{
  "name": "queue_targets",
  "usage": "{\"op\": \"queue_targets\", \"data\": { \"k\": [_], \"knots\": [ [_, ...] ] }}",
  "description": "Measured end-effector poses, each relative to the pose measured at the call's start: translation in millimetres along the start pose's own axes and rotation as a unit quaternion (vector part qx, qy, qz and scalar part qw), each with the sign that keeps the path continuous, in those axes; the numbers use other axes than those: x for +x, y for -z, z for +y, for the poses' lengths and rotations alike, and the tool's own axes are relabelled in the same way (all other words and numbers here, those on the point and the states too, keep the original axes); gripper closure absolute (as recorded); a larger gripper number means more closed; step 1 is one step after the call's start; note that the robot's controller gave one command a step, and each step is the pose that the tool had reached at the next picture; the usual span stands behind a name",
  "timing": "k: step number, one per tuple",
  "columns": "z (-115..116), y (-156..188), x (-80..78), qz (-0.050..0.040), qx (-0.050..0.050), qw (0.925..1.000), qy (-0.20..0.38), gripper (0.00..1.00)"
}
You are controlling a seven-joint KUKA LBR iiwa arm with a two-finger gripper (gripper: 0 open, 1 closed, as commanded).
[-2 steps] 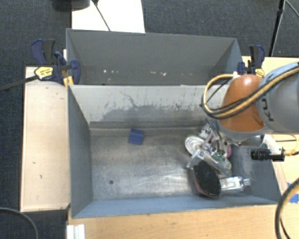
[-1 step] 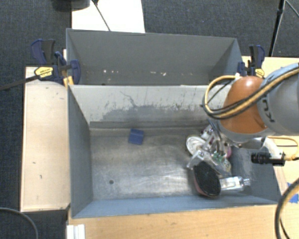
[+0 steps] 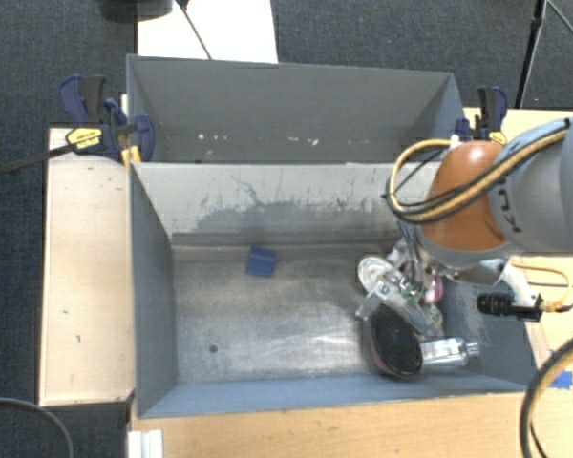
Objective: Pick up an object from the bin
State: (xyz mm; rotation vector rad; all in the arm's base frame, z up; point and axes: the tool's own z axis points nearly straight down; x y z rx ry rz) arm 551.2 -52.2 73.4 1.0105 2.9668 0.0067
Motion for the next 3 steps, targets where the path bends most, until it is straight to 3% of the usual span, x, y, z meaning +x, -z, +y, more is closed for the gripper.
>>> {"op": "queue_targets", "data": {
  "k": [1, 3],
  "knots": [
    [7, 0, -0.6, -0.0013, 0.000, 0.9974, -0.072, 0.00],
    [8, 0, -10.9, -0.0021, -0.004, 0.9927, -0.121, 0.00]
  ]
}}
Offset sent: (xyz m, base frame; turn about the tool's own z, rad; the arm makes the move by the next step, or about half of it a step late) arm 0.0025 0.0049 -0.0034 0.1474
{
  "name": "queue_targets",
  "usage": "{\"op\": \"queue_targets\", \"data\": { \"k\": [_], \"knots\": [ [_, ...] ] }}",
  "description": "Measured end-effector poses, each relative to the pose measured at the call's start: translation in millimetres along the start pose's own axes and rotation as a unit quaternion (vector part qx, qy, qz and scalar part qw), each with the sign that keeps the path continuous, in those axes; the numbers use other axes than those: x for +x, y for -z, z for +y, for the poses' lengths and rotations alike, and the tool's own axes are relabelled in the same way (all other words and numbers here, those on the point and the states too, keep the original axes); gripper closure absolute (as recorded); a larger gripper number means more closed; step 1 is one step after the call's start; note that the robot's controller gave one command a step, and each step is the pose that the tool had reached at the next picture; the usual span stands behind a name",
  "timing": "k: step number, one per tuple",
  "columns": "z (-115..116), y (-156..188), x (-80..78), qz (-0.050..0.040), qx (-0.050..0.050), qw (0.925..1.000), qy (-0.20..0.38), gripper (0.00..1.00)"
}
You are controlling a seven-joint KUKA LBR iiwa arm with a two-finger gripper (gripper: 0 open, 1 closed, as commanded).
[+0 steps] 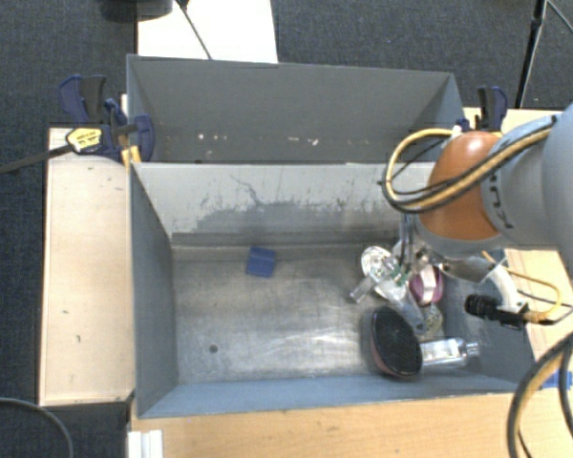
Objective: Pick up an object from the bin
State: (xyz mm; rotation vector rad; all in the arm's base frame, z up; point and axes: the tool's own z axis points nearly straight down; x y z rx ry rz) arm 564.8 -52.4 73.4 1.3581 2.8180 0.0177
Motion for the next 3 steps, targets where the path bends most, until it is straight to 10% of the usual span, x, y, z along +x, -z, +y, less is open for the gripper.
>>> {"op": "queue_targets", "data": {
  "k": [1, 3],
  "knots": [
    [-1, 2, -4.1, -0.0037, 0.000, 1.0000, -0.001, 1.00],
    [6, 206, -40.1, -0.0006, 0.004, 0.9995, 0.032, 1.00]
  ]
}}
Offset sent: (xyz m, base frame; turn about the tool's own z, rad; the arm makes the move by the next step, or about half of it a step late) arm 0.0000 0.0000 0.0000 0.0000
